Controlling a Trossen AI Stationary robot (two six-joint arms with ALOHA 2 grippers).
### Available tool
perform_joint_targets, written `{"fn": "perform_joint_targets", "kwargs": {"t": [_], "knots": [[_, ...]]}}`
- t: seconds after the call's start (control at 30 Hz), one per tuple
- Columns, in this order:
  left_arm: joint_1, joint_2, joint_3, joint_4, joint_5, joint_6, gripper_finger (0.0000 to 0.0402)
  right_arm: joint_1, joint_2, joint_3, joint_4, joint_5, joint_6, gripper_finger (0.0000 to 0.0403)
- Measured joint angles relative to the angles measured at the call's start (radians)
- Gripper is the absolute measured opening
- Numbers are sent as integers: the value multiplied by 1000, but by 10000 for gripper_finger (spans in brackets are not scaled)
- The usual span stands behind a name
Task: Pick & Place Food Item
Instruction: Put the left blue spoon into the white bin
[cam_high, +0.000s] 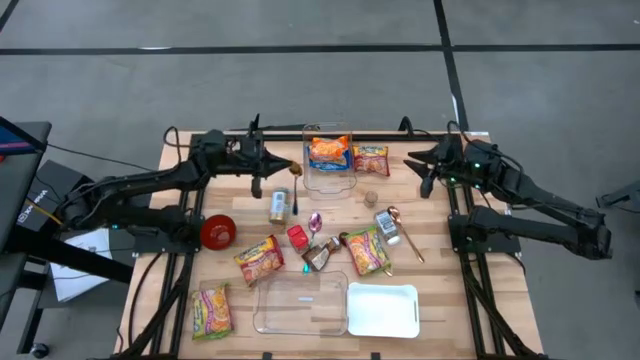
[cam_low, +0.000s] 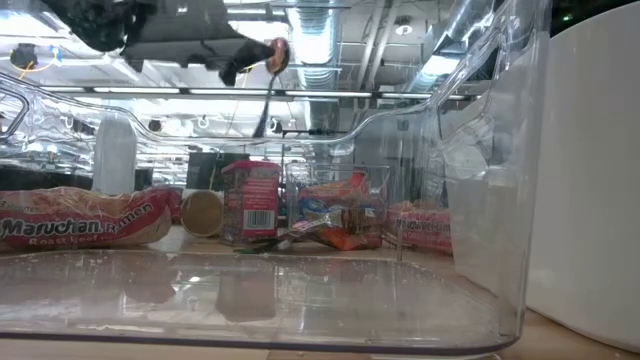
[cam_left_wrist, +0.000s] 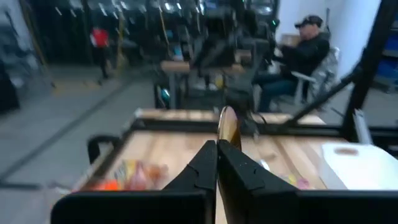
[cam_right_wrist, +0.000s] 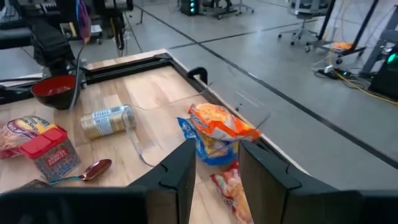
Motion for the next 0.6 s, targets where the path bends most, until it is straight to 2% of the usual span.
{"fn": "perform_joint_targets", "kwargs": {"t": [0.17, 0.37, 0.5, 0.6], "knots": [[-111, 50, 1, 142, -197, 79, 0, 28, 98, 0, 90, -7, -8, 114], [-200, 171, 0, 355, -422, 112, 0, 61, 229, 0, 250, -124, -40, 114], [-236, 256, 4, 510, -522, 112, 0, 88, 316, 0, 344, -133, -82, 114], [-256, 315, 25, 554, -543, 111, 0, 109, 384, -1, 424, -133, -90, 114]]}}
